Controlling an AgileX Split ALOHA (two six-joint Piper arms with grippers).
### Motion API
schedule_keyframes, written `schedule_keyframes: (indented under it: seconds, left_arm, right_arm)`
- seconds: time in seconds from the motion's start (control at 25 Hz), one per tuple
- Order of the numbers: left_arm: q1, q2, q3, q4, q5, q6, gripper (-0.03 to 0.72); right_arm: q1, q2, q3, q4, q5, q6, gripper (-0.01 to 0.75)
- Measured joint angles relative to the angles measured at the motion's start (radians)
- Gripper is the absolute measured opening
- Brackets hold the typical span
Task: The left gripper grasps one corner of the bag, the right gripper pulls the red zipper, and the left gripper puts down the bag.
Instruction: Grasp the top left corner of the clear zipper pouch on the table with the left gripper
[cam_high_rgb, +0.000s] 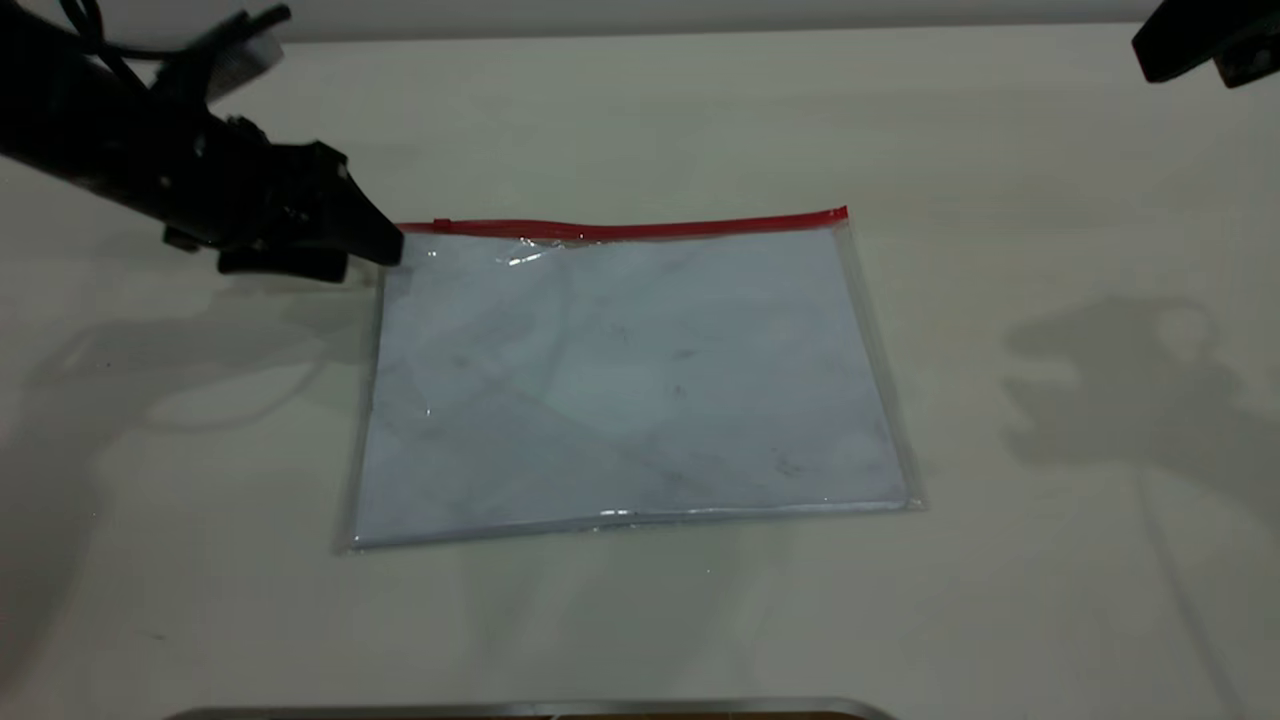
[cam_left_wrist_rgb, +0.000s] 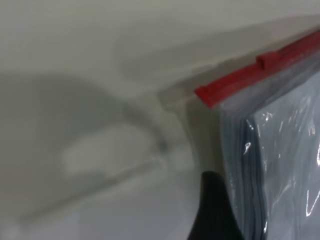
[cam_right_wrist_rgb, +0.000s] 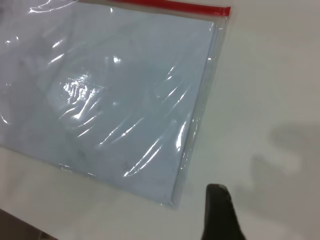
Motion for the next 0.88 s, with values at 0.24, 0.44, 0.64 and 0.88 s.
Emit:
schedule_keyframes:
  seconds: [0.24,0.44,0.64,0.88]
  left_arm:
    - [0.0,0.059,-0.001,-0.105,0.036,0.108,0.586]
    - [-0.002,0.089,-0.001,-0.204,0.09,0.202,0.586]
    - [-0.002,0.113,-0.001,-0.296,0.14,0.29,0.498]
    - [-0.002,0.113,-0.018,-0.291,0.225,0.425,0.082]
  right_arm:
    - [0.0,0.0,-0.002,0.01,-0.004,-0.012,0.523]
    - [0.0,0.0,-0.003,0.015,-0.005,-0.012,0.523]
    - [0.0,0.0,-0.003,0.015,-0.005,-0.012,0.523]
    - [0.0,0.0,-0.003,0.016,-0.002,-0.028,0.523]
